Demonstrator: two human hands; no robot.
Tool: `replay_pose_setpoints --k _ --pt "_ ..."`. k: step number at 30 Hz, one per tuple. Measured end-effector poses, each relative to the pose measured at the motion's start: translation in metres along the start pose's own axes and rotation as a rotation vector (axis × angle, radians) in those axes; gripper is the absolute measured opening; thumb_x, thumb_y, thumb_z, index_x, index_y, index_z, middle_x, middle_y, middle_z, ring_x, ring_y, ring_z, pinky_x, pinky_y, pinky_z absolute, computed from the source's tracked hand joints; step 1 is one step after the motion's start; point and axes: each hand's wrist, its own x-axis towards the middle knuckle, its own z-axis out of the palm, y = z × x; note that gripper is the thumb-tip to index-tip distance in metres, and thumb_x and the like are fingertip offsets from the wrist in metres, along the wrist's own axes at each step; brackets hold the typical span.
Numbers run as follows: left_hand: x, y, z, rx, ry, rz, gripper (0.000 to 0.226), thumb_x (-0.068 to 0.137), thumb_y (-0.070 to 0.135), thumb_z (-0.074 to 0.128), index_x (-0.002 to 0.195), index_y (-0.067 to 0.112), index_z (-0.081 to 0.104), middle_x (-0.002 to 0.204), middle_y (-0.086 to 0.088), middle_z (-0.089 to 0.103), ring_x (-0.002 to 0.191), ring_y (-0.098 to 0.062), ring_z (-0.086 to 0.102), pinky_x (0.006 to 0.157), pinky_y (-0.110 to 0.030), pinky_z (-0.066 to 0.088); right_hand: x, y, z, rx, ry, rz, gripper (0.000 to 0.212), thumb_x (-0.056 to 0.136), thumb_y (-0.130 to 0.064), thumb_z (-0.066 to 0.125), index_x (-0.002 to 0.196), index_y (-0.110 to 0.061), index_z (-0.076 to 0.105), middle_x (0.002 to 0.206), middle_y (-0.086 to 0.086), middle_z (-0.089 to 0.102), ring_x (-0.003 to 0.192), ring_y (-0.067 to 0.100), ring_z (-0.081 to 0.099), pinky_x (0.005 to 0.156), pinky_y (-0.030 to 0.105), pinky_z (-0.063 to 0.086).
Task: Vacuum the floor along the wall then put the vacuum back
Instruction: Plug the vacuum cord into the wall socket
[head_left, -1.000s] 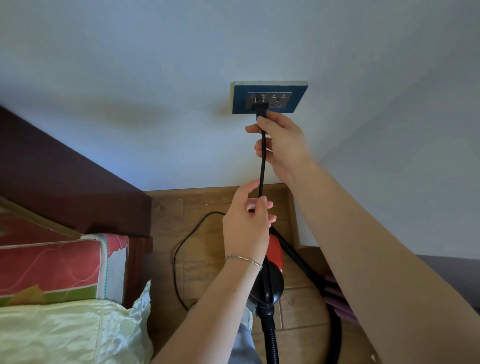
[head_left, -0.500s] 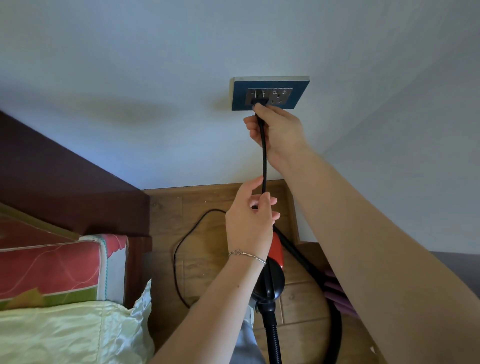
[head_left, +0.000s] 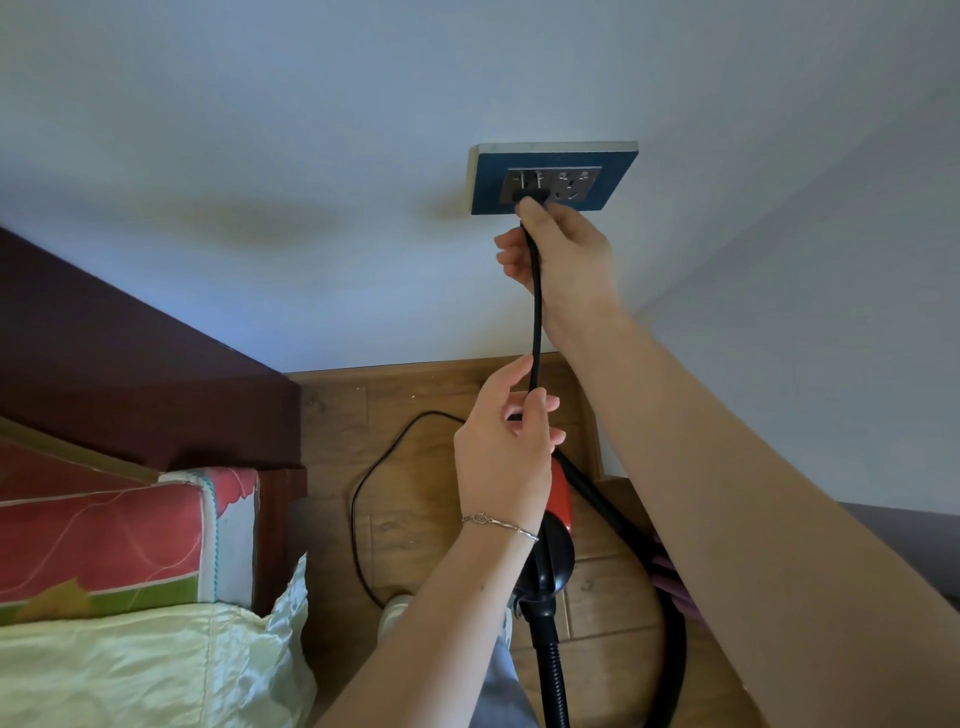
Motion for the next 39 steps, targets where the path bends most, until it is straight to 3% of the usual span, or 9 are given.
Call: replay_pose_setpoints --k 2,6,10,14,20,25,31,36,39 --pt "-0.001 0.000 -0.001 -0.011 0.010 -0.002 0.034 0.092 0.011 0.053 0.096 0.044 0.054 0.077 0.008 0.069 0.051 -0.005 0.062 0.065 -0.033 0.059 -0.001 0.005 -0.002 -0.122 -0.033 -0.024 0.019 0.097 -0.026 0.052 0.099 -0.010 0.060 0.075 0.005 0.069 0.059 0.013 0.063 0.062 0.021 0.057" --pt "0.001 0.000 -0.004 -0.044 0.038 -0.018 0.029 0.093 0.010 0.051 0.104 0.036 0.056 0.078 0.008 0.069 0.050 -0.005 0.061 0.056 -0.023 0.055 -0.001 0.007 -0.004 -0.250 -0.068 -0.079 0.021 0.097 -0.027 0.051 0.087 -0.012 0.060 0.071 0.006 0.069 0.059 0.013 0.064 0.061 0.022 0.057" --pt "0.005 -0.009 -0.008 0.026 0.036 0.052 0.037 0.092 0.010 0.051 0.101 0.046 0.054 0.074 0.016 0.068 0.051 -0.003 0.061 0.053 -0.016 0.051 0.001 0.009 -0.002 -0.153 -0.069 -0.090 0.021 0.097 -0.023 0.051 0.086 -0.010 0.062 0.065 0.006 0.065 0.056 0.013 0.061 0.057 0.022 0.053" --pt "0.009 -0.025 -0.010 0.137 0.015 0.131 0.034 0.093 0.018 0.055 0.123 0.033 0.055 0.062 0.024 0.063 0.060 0.005 0.065 0.062 -0.012 0.053 0.004 0.011 0.000 -0.055 -0.040 -0.057 0.023 0.096 -0.024 0.053 0.082 -0.008 0.062 0.058 0.005 0.061 0.049 0.012 0.051 0.050 0.021 0.044" --pt "0.008 -0.035 -0.008 0.161 0.010 0.209 0.046 0.093 0.013 0.053 0.119 0.048 0.040 0.095 0.022 0.062 0.074 0.007 0.065 0.070 -0.005 0.048 0.009 0.010 0.001 0.041 -0.076 -0.031 0.024 0.096 -0.020 0.054 0.079 -0.005 0.061 0.062 0.007 0.064 0.052 0.012 0.058 0.053 0.020 0.049" --pt "0.009 -0.037 -0.008 0.093 0.057 0.212 0.043 0.091 0.012 0.056 0.110 0.050 0.045 0.088 0.004 0.070 0.071 0.008 0.065 0.064 -0.005 0.048 0.012 0.012 -0.001 -0.015 -0.086 -0.067 0.024 0.097 -0.022 0.052 0.081 -0.007 0.062 0.061 0.005 0.063 0.053 0.012 0.055 0.054 0.022 0.047" --pt "0.008 -0.041 -0.004 0.056 0.074 0.235 0.045 0.090 0.008 0.055 0.106 0.050 0.047 0.086 0.003 0.070 0.064 0.005 0.065 0.069 -0.013 0.054 0.012 0.018 0.000 0.133 -0.168 -0.080 0.019 0.100 -0.016 0.045 0.089 -0.009 0.060 0.063 0.004 0.063 0.051 0.012 0.054 0.054 0.022 0.046" --pt "0.007 -0.038 -0.005 0.082 0.081 0.228 0.043 0.092 0.008 0.053 0.109 0.048 0.046 0.088 0.004 0.071 0.064 0.005 0.064 0.068 -0.013 0.054 0.010 0.020 -0.005 -0.120 -0.166 -0.166 0.019 0.099 -0.023 0.047 0.093 -0.008 0.059 0.074 0.007 0.069 0.059 0.014 0.063 0.062 0.025 0.055" --pt "0.005 -0.036 -0.004 0.074 0.082 0.206 0.045 0.092 0.009 0.052 0.106 0.051 0.047 0.088 0.009 0.069 0.063 0.004 0.064 0.070 -0.021 0.056 0.006 0.024 -0.010 -0.065 -0.174 -0.155 0.021 0.099 -0.024 0.047 0.096 -0.009 0.061 0.076 0.008 0.069 0.064 0.015 0.065 0.065 0.025 0.055"
